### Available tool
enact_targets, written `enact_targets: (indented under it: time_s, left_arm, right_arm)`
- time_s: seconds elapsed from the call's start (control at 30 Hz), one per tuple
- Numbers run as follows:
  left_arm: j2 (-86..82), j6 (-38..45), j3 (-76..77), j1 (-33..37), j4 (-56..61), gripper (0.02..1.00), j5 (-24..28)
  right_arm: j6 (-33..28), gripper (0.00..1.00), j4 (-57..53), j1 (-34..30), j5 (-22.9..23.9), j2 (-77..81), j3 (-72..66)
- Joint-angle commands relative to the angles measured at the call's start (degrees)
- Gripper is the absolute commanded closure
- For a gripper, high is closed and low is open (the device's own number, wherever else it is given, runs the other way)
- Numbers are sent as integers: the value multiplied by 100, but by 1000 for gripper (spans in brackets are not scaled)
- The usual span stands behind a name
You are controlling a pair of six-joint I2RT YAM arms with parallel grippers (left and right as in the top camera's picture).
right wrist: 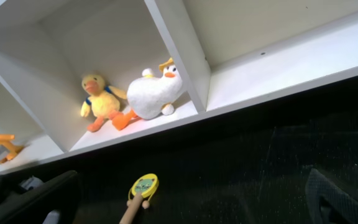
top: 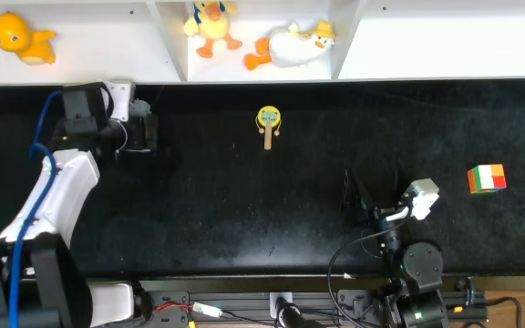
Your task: Store Toys
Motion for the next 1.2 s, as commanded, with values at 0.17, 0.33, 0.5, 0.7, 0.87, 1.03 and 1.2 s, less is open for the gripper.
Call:
enact_targets:
  time_s: [0.17,0.33,0.5,0.7,0.87,1.03,1.2]
  left_arm:
    - [129,-63,-35,-149,59,18,-590]
    - [208,-61,-37,-149,173,29,-647]
    - [424,-63,-37,-151,319,53,-564]
    - [437,-85,-37,-151,503,112,-516]
    - [437,-192,-37,-151,507,299,-518]
    - [437,-192,-37,-151,505,426,-516]
    - [437,-236,-37,-151,505,487,-516]
  right_arm:
    - [-2,5,26,-15,59,-57,-79]
    - [-2,5,26,-15,59,-57,-79]
    - [-2,5,26,-15,59,-57,-79]
    - [-2,3,26,-15,59,-57,-79]
    - [-2,7,26,-15,59,-57,-79]
    - [-2,5,26,-15,59,-57,-79]
    - [-2,7,26,-15,59,-57,-79]
